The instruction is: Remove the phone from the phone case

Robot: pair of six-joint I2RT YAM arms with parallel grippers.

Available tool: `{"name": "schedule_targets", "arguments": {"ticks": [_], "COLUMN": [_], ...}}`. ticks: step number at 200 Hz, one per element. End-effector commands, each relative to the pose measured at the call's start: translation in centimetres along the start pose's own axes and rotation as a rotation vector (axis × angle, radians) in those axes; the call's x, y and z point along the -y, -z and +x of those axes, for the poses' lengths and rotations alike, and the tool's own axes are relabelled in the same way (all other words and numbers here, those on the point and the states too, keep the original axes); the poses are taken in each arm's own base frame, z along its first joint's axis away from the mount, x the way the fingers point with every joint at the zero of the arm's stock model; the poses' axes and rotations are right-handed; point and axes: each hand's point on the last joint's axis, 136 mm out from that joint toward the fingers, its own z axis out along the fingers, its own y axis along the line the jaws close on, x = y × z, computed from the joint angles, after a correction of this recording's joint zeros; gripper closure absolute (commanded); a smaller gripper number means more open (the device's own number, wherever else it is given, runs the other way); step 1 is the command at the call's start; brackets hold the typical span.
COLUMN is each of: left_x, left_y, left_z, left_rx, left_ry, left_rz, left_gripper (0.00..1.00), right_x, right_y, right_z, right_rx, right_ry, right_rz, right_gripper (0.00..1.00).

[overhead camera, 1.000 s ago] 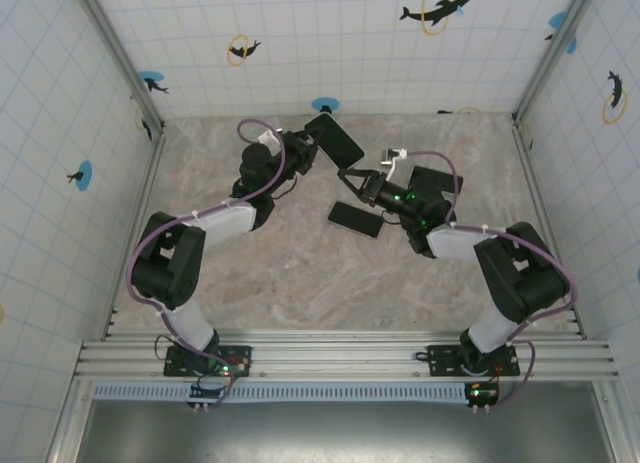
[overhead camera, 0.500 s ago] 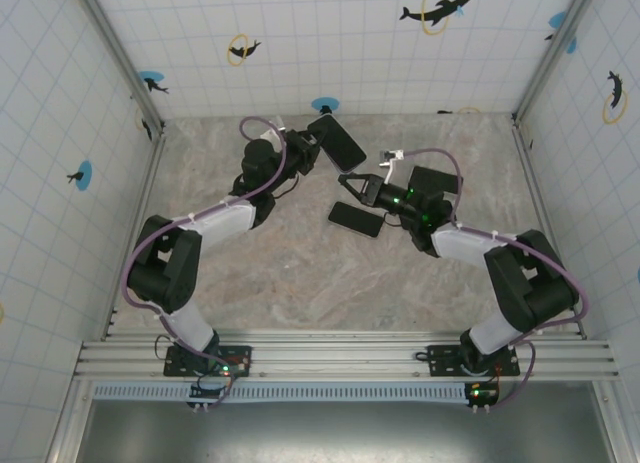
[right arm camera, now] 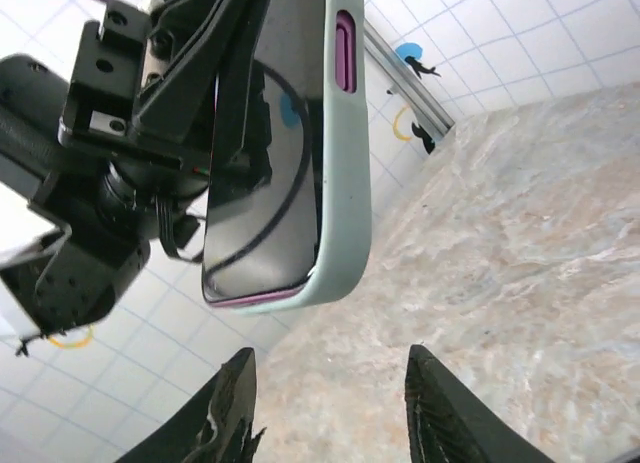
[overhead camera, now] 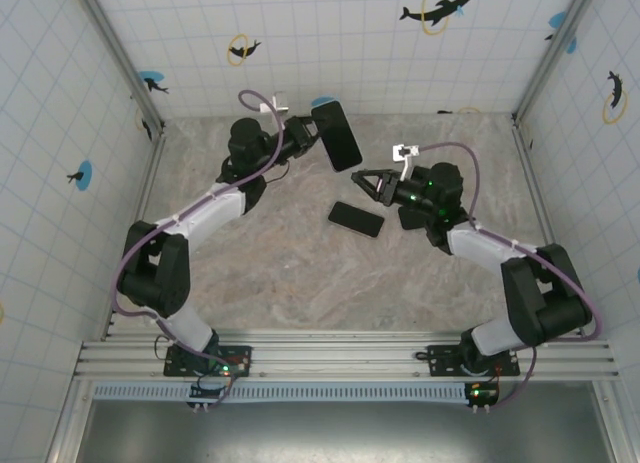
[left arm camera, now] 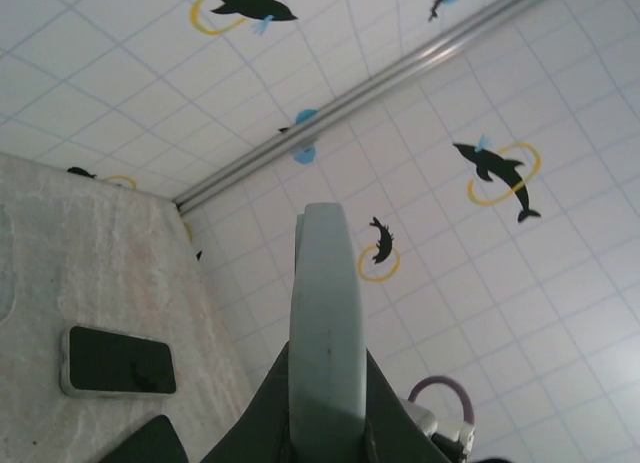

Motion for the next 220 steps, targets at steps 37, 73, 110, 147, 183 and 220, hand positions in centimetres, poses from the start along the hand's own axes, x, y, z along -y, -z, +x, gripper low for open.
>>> {"name": "schedule_targets", "arguments": {"ticks": [37,73,110,147,183,220], "left_x": [6.4,7.5,8.3,9.1,9.3,9.4], "left_y": [0.8,2.4,3.6,4.5,5.0,5.2], "left_z": [1.1,1.3,2.6,3.4,3.9,4.1], "left_rx": [-0.144,-0.189,-0.227,-0.248,-0.268,-0.269], "left_ry": [-0.337,-0.495,-0.638,-0.709,-0.734,-0.746], "left_rz": [0.209,0.291,0.32,0.347,0.359,0.36], "left_gripper": [1.0,1.0,1.0,1.0,1.0,1.0], "right_x": [-2.7,-3.0,-3.7,-4.0,-4.6,-5.5], "right_y": [1.1,1.2,1.1,0.5,-0.7,-1.6], "right_z": [-0.4,0.5,1.3,1.8,1.7,2.0], "right_rx": [-0.147,-0.244,-0.305,-0.329,-0.309,-0.315], "right_ry": [0.378,0.574,0.632,0.638,0.689,0.677], "right_rz": [-0.068,-0.114,-0.212,-0.279,-0.321,-0.37], "right_gripper": [0.5,0.49,0.5,0.54,0.54,0.61]}}
